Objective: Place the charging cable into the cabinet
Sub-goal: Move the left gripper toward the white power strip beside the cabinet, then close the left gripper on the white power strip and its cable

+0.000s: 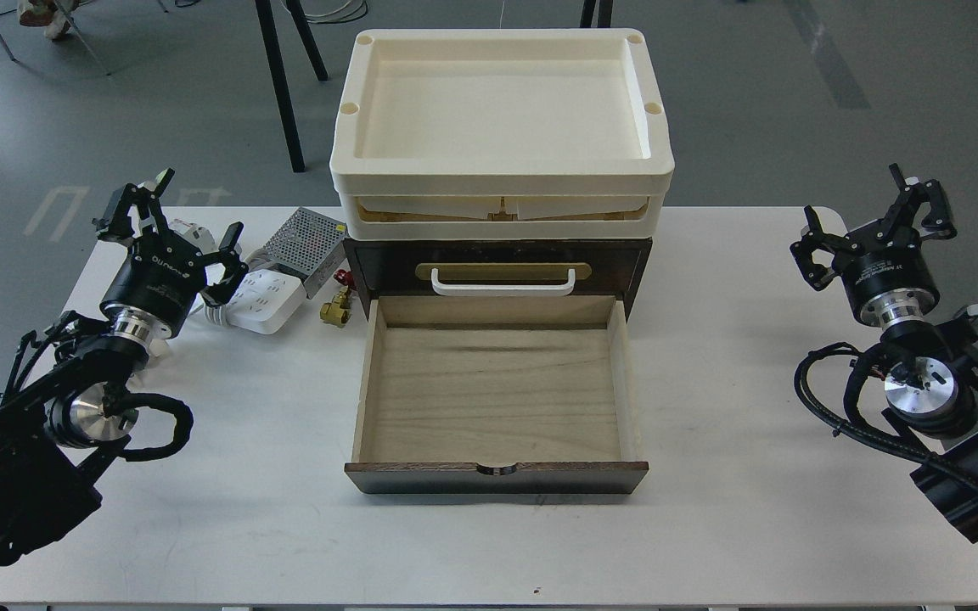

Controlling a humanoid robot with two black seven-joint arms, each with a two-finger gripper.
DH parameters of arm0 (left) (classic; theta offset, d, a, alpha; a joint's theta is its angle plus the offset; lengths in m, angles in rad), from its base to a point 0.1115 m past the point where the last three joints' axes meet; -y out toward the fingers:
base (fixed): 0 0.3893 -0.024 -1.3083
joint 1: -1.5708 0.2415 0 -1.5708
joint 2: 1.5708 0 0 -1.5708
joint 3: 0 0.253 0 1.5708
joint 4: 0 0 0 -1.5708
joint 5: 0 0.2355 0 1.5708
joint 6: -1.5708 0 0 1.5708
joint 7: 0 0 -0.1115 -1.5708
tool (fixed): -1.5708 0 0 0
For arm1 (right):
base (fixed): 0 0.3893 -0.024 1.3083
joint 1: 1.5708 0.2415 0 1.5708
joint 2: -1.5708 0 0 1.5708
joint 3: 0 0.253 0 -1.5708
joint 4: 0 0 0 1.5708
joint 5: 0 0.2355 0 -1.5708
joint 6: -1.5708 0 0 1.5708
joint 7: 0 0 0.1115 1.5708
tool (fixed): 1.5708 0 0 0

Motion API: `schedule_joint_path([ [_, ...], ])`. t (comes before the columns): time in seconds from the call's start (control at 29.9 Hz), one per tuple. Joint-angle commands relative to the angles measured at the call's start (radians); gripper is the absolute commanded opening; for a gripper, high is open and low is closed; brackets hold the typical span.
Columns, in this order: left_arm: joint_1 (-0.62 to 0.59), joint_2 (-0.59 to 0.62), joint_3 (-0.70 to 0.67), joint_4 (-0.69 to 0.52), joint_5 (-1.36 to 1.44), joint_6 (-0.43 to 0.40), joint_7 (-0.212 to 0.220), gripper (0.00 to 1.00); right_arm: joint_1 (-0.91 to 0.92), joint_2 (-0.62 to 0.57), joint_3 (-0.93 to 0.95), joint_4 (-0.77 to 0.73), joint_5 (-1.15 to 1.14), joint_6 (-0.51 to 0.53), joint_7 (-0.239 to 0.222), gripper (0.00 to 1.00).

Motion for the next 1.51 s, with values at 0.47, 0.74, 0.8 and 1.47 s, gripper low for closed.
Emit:
schedule_joint_path([
  [0.47,-0.026,0.167,0.009,-0.077,0.059,0.000,0.003,1.00,-0.002,0.002,0.001,-0.002,0.000,0.000,0.009,1.00],
  [0.74,-0.035,0.448,0.023,-0.301,0.703,0.157,0.000,0.99,-0.020,0.003,0.001,0.036,0.000,0.000,0.012,1.00],
  [0.8,-0.036,0.459,0.027,-0.311,0.949,0.229,0.003,0.99,-0.022,0.002,0.001,0.035,0.000,0.000,0.013,1.00],
  [1.47,-0.137,0.284,0.105,-0.113,2.102,0.519,0.034,0.86,-0.020,0.002,0.001,0.033,0.000,-0.002,0.013,1.00],
])
